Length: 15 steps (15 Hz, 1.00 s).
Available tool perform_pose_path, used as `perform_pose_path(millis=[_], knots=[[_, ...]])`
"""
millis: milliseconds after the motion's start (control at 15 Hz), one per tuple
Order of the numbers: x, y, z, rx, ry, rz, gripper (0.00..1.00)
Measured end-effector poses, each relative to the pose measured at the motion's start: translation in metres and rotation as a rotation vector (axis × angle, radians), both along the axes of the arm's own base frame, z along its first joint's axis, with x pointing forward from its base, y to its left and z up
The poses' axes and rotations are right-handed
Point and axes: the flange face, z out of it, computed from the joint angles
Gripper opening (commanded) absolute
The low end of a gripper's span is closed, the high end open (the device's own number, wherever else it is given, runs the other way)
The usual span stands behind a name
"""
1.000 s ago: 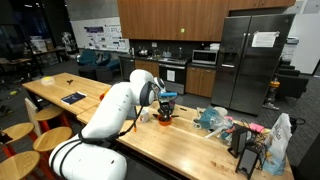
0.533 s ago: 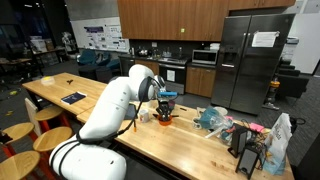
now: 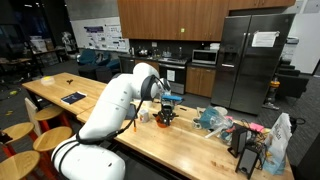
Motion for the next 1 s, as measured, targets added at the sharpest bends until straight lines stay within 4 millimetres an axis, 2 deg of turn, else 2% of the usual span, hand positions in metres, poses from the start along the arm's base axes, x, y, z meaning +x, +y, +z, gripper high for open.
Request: perform_pose_path(millis=[267,533,733,1000], knots=[[-0.007,-0.040,0.006,-0.065,0.001,-0.059,0.04],[-0.002,-0.079,0.038,-0.221,-0.046,-0.021,0.04],[0.003,-0.085,0.063,-0.288,-0.089,0.008,0.04],[0.015,-0.069,0.081,-0.313,-0.197,0.043,0.04]])
